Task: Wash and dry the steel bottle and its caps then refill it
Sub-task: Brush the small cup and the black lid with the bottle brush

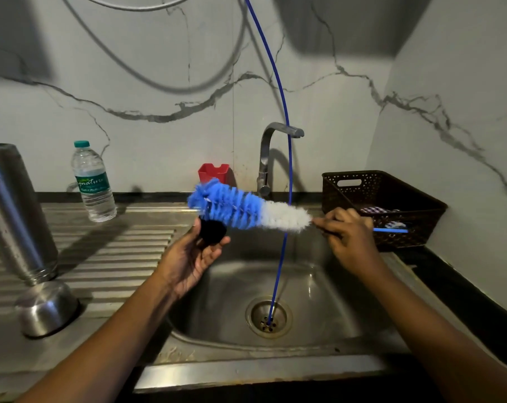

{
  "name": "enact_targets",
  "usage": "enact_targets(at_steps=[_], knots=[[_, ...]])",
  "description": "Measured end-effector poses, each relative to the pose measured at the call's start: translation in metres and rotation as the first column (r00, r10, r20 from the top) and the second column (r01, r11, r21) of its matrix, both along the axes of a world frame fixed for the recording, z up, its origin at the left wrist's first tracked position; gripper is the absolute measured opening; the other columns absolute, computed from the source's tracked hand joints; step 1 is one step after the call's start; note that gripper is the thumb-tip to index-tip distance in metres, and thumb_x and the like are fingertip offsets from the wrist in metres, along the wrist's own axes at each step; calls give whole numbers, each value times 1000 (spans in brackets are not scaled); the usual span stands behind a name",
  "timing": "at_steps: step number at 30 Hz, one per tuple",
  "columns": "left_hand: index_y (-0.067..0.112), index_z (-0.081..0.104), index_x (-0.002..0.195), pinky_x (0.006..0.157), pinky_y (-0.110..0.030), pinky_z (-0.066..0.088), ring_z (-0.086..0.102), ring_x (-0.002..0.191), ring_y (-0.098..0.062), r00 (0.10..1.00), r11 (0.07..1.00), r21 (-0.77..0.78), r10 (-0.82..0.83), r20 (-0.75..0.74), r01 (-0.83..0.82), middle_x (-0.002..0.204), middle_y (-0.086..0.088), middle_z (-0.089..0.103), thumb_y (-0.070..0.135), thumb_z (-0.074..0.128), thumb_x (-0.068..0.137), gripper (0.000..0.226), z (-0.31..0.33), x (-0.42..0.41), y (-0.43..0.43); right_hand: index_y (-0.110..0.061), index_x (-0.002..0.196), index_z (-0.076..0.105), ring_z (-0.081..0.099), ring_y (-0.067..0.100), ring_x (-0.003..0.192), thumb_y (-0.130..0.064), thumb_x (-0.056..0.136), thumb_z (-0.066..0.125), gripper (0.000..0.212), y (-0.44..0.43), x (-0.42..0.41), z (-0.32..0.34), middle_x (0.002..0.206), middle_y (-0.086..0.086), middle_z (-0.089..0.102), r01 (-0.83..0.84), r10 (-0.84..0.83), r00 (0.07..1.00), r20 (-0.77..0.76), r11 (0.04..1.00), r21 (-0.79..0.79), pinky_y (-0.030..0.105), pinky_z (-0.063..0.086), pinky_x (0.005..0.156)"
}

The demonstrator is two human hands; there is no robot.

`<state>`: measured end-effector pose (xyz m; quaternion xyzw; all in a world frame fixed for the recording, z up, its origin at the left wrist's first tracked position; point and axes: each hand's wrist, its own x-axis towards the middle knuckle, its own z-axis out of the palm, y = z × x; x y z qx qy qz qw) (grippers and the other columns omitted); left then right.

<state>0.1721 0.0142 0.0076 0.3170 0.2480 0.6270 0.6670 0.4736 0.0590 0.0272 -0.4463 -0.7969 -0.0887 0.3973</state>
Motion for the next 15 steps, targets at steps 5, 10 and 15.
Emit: enact_targets(at_steps=[5,10,15], knots=[[6,75,91,51,-24,57,73,74,-26,997,997,11,72,3,-72,90,-14,74,37,99,17,83,1,-4,0,-25,106,71,51,18,88,-8,78,66,33,5,1,-4,90,-1,63,-63,63,998,-23,998,-7,32,22,71],[8,57,118,54,-27,58,73,83,-27,996,999,-6,39,-83,-39,101,-13,73,42,98,26,107,2,9,-5,-23,109,71,55,27,89,-15,86,59,27,0,-7,-1,90,1,62,-11,7,999,-43,995,-101,36,30,72],[10,63,108,59,-24,57,72,78,-12,987,989,-20,145,-72,-147,91,-6,75,39,96,33,88,6,5,-6,-34,116,65,55,22,98,-23,92,55,28,-5,-9,1,99,-2,64,214,-188,968,166,965,-153,31,24,72]])
